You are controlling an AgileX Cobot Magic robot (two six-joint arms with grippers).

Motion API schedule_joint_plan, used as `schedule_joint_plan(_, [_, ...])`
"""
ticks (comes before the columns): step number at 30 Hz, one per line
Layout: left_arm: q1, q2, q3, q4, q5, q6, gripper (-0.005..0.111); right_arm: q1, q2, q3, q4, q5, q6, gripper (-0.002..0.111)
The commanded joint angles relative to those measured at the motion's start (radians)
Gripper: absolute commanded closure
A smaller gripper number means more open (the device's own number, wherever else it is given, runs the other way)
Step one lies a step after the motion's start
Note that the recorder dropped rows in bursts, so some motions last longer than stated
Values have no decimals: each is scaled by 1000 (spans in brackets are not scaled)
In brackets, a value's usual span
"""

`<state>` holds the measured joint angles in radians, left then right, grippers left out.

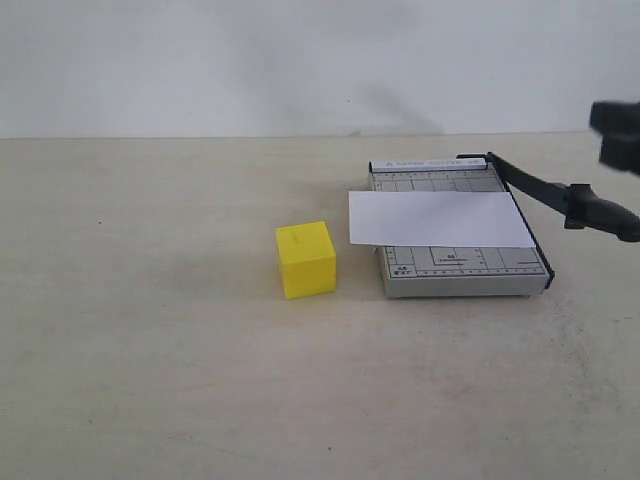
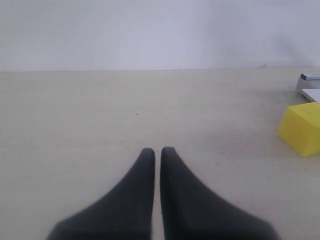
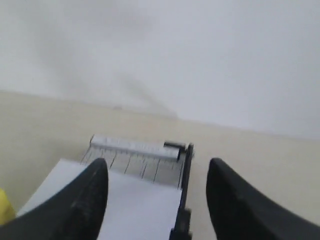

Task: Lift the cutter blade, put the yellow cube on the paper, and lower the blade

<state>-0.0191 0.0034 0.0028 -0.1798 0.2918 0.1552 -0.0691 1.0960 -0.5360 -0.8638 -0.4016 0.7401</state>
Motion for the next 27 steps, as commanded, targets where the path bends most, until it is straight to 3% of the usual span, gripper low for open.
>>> schedule_joint_plan(1, [-2,-3,-3,-6,-9,-8,102,0,-201,-60,-2,70,-8,55])
schedule_joint_plan(3, [-2,-3,-3,-6,-9,-8,102,0,-291,-65,-2,117,23,68])
schedule_joint_plan(6, [-2,-3,-3,-6,-9,-8,102,0,-393,-50,-2,225,141,104])
schedule_joint_plan(7, [-2,-3,-3,-6,-9,-8,102,0,-421,-37,0,257,205,108])
schedule_joint_plan(12, [-2,-3,-3,-6,-9,-8,102,0,-583,114,-1,361,356,108])
schedule_joint_plan(21, [-2,-3,-3,-6,-9,-8,102,0,-696,527,-1,230,515,108])
schedule_joint_plan(27, [-3,-3,-3,-8,-9,-8,102,8,-655,536,-87,344,496,108])
